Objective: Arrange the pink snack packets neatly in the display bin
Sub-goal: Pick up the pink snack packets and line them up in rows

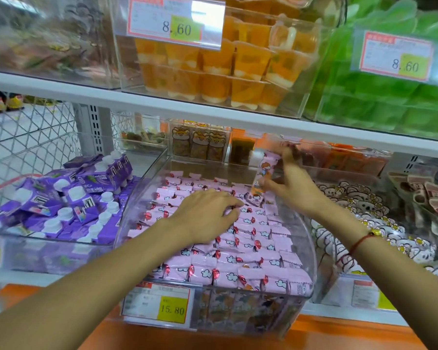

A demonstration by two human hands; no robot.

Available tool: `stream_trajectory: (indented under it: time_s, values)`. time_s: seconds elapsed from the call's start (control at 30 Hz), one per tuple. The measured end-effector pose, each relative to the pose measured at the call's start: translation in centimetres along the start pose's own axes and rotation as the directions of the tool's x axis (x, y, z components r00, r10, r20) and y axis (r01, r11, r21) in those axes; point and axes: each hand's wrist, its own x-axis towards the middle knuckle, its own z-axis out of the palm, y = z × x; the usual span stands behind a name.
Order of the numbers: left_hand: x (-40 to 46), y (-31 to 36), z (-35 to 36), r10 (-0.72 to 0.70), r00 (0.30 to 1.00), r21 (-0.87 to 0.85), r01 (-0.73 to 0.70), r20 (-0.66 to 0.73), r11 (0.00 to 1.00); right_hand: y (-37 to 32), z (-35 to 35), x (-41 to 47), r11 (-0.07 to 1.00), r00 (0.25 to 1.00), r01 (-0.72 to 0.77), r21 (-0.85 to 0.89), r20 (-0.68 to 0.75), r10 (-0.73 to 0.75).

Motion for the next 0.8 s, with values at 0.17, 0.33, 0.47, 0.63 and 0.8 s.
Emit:
stream_trajectory:
  time_s: [0.17, 0.33, 0.47, 0.63, 0.8]
  values:
    - [0.1, -0.1, 0.0, -0.009, 1.0, -0.027, 0.009, 0.009, 1.0, 0.3, -1.4, 0.9, 0.984, 0.999, 0.047, -0.171, 0.021, -0.044]
    - [0.0, -0.1, 0.0, 0.003, 1.0, -0.024, -0.003, 0.007, 1.0, 0.1, -0.9, 1.7, 0.878, 0.957, 0.131, -0.461, 0.289, 0.009]
    - [0.1, 0.0, 0.0, 0.007, 1.0, -0.012, -0.006, 0.019, 1.0, -0.4, 0.6, 2.1, 0.797, 0.858, 0.185, -0.575, 0.49, 0.154]
    - [0.4, -0.2, -0.2, 0.006, 1.0, -0.045, -0.005, 0.03, 0.999, -0.4, 0.1, 2.5, 0.839, 0.844, 0.14, -0.526, 0.506, 0.176]
    - [2.1, -0.7, -0.6, -0.01, 0.998, -0.028, 0.012, 0.063, 1.0, 1.1, -0.2, 1.6, 0.744, 0.94, 0.149, -0.651, 0.327, 0.097]
